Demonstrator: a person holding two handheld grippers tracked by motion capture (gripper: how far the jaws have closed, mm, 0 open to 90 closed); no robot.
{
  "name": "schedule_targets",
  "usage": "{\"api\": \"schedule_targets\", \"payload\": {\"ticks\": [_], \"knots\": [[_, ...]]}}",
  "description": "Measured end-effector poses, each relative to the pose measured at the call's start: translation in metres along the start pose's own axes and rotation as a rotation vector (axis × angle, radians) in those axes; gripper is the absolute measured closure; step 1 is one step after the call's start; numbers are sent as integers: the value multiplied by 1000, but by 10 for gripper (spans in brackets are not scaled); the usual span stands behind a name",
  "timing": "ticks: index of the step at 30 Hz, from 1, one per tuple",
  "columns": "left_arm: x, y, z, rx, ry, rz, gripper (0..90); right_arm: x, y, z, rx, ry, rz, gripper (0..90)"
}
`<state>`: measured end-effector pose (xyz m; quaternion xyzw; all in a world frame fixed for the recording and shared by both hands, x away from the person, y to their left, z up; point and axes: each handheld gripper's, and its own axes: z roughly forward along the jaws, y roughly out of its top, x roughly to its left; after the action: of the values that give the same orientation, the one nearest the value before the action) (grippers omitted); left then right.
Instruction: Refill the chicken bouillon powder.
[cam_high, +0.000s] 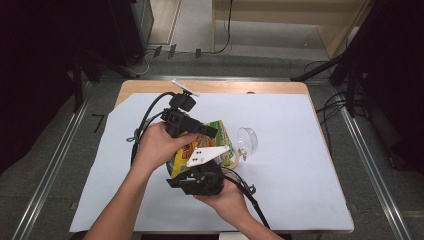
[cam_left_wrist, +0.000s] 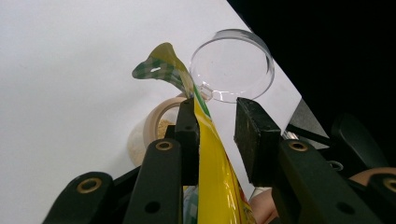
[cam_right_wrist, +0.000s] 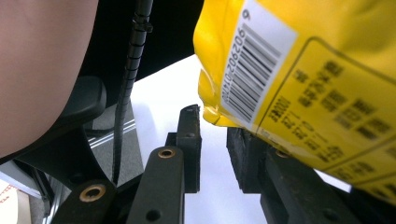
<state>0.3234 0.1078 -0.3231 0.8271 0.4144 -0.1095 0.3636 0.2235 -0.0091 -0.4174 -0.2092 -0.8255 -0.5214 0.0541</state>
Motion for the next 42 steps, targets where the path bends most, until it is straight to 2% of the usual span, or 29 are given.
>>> {"api": "schedule_targets", "payload": {"ticks": [42], "knots": [[-2, 0, 0, 5, -2, 4, 691, 0, 0, 0, -1, 1, 4, 758]]}}
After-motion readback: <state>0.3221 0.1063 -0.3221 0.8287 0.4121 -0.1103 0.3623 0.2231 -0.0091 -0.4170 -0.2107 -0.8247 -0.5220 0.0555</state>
